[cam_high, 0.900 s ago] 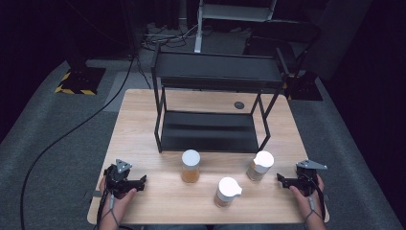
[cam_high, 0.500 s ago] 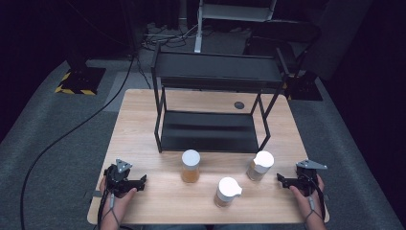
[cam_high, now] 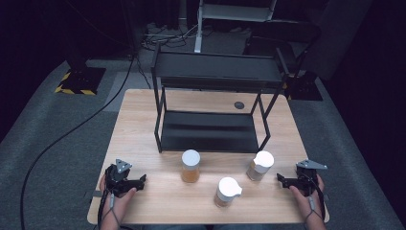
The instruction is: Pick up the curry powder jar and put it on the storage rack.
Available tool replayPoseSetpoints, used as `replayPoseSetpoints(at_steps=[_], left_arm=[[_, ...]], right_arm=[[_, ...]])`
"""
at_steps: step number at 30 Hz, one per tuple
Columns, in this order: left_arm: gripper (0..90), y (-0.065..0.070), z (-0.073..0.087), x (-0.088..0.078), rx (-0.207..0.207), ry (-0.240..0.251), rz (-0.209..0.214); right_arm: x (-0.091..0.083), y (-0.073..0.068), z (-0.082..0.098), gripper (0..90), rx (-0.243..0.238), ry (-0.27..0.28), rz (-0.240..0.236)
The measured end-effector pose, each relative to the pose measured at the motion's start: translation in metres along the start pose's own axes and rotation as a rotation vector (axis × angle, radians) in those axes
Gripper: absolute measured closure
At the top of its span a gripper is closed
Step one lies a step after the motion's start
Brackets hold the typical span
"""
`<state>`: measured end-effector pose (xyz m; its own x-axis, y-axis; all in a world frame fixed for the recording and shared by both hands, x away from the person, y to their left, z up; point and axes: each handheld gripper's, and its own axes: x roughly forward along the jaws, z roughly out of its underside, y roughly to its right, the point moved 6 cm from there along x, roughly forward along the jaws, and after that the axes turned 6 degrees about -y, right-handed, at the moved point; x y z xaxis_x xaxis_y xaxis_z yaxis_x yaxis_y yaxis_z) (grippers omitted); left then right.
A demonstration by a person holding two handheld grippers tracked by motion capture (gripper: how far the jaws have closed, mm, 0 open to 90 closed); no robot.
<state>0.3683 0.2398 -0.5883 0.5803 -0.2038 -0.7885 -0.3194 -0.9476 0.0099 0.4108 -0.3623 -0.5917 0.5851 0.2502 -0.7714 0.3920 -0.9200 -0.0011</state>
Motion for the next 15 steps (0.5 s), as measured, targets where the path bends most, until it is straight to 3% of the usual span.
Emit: replayPoseSetpoints(at_steps=[11, 15], left_arm=[[5.1, 0.008, -0.012, -0.023, -0.011, 0.09, 0.026], [5.2, 0.011, -0.015, -0.031, -0.006, 0.102, 0.039]], right_arm=[[0.0, 0.0, 0.0, 0.0, -0.002, -0.001, -0.002], [0.0, 0.0, 0.0, 0.0, -0.002, 0.0, -0.003]])
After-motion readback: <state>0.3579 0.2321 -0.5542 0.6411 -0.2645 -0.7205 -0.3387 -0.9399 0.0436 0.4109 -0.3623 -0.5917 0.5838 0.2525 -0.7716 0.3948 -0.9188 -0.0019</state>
